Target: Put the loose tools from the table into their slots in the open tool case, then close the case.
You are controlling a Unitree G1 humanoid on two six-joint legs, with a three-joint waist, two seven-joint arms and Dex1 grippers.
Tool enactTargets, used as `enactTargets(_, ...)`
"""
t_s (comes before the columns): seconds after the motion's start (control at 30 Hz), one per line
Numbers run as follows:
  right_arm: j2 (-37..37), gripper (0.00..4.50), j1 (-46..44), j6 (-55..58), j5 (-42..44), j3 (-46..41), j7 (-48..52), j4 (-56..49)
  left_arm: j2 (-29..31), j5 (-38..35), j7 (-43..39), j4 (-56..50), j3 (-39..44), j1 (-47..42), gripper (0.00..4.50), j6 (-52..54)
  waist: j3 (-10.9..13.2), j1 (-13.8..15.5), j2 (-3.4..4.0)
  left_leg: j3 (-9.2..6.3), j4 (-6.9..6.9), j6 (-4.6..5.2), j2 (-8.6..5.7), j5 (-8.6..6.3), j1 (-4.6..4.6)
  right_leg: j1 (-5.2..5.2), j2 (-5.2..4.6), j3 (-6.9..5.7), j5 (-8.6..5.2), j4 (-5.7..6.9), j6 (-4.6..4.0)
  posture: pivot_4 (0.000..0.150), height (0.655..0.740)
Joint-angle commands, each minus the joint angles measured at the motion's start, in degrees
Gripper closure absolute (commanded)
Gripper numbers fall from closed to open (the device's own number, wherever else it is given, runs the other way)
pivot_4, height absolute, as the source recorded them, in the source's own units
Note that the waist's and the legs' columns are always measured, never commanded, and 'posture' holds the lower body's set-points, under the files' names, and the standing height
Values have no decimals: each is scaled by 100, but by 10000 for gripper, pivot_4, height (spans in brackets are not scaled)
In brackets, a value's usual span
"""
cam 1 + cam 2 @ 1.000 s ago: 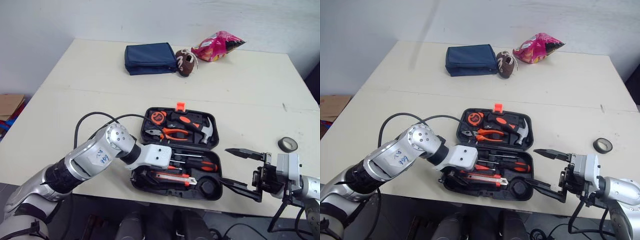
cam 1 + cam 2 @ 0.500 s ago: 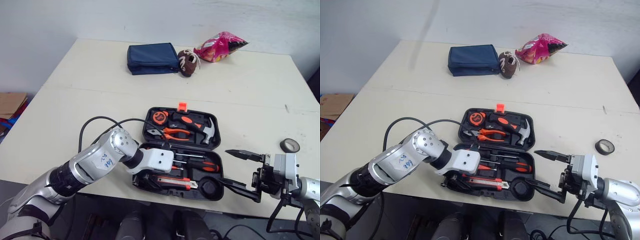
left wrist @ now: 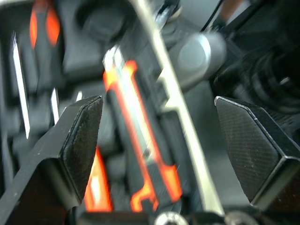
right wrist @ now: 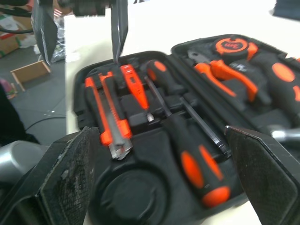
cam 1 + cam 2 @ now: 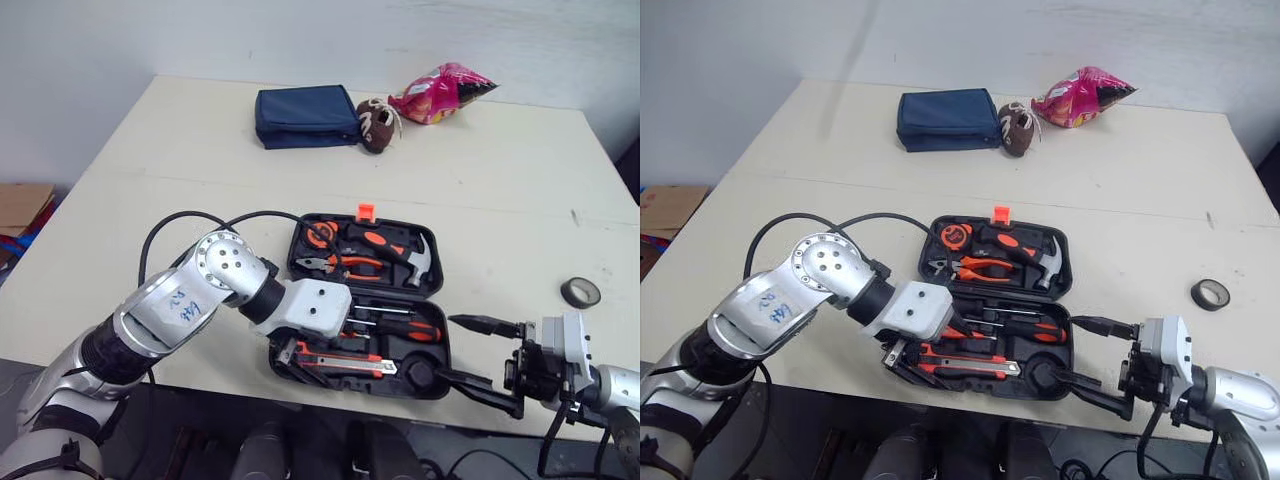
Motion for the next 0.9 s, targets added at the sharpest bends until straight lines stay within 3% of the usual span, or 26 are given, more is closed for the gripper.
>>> enactTargets(0.03, 101, 0, -44, -236, -24, -23, 96, 128, -510, -130, 120, 491, 528, 508, 18404, -1648, 0, 0, 0, 0, 2, 0, 1, 0, 0, 0, 0, 1, 0, 2, 0, 1500, 7400)
enactTargets(0.23, 177, 0, 78, -598, -81, -169, 332, 479, -644, 237, 151, 1453, 484, 1441, 44593, -2666, 0, 7, 1, -5, 13, 2, 2, -2, -4, -2, -2, -2, 0, 5, 0, 1500, 7400)
enactTargets(0.5, 223, 0, 87, -849, -119, -186, 380, 715, -726, 667, 247, 1940, 131, 1854, 44593, -2869, -1, 13, 2, -6, 19, 12, 0, -8, -7, 0, -9, -3, 2, 4, 4, 1500, 7400)
enactTargets(0.67, 290, 0, 370, -1061, -124, -264, 468, 823, -975, 1035, 768, 2452, 148, 1848, 44593, -2799, -8, 15, 13, -5, 19, 15, -2, -10, -3, 3, -15, -4, 3, 5, 5, 1500, 7400)
enactTargets(0.9, 311, 0, 313, -1165, -110, -228, 470, 944, -860, 1377, 857, 2414, -288, 1810, 44593, -1686, -38, 13, 47, -6, 51, 37, -7, -22, 11, 34, -32, -2, 17, 0, 30, 1500, 7400)
